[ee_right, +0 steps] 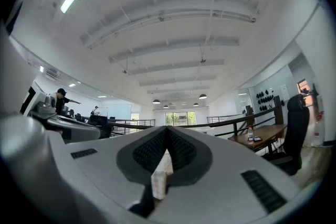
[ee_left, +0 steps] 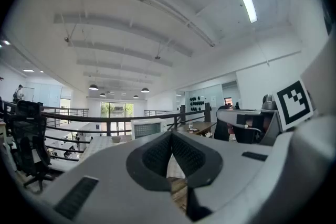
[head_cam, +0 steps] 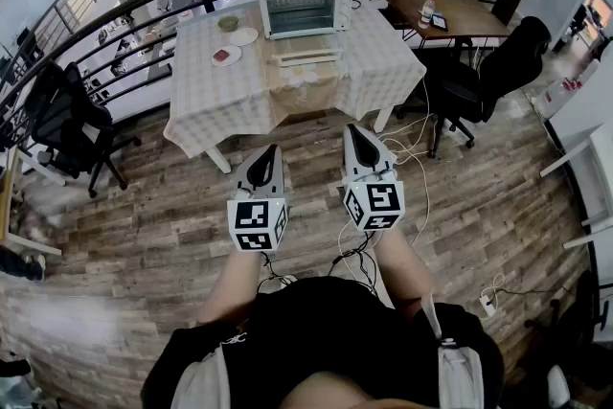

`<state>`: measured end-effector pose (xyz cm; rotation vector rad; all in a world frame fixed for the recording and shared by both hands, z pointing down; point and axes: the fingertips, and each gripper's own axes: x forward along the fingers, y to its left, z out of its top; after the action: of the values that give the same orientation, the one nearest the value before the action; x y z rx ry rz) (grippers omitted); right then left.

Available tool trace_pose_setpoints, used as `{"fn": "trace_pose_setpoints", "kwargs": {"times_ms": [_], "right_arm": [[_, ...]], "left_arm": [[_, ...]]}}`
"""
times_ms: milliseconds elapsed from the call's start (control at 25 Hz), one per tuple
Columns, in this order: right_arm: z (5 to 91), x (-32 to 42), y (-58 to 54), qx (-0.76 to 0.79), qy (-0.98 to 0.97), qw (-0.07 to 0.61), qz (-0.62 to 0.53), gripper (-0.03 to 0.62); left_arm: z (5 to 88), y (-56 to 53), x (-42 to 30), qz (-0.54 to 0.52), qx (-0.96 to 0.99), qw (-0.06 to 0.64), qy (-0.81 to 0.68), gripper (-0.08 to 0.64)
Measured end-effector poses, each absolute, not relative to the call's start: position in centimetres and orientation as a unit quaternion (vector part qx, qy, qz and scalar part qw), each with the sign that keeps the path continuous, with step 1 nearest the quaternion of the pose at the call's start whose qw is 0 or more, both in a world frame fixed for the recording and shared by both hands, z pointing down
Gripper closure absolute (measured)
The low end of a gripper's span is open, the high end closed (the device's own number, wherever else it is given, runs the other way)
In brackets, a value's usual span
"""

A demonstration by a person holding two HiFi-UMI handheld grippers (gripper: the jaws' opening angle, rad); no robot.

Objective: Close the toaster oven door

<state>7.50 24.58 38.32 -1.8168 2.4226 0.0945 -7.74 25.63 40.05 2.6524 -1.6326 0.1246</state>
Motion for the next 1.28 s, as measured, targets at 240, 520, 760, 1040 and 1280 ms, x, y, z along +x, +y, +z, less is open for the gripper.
{"fn": "trace_pose_setpoints", "kwargs": {"times_ms": [240,520,760,1040,1280], "right_arm": [[38.7,6.1,24.5,-0.601,0.798,0.045,0.016,0.592],[38.6,4.2,23.8,-0.606,0.794,0.045,0.008,0.592],[39.0,1.5,23.7,-0.613,0.788,0.050,0.005,0.592],[39.8,-0.9,23.5,-0.625,0.778,0.063,-0.023,0.592],[38.9,-1.8,22.4,-0.646,0.762,0.042,0.018,0.592]], "left_arm": [[39.7,26.0,-8.9,0.029,0.853,0.023,-0.521,0.546],[39.4,25.7,-10.8,0.022,0.855,0.022,-0.517,0.546],[39.4,25.1,-13.5,0.017,0.860,0.016,-0.509,0.546],[40.1,23.9,-16.7,0.016,0.868,0.029,-0.496,0.546],[39.9,22.7,-18.3,0.008,0.870,0.018,-0.493,0.546]]}}
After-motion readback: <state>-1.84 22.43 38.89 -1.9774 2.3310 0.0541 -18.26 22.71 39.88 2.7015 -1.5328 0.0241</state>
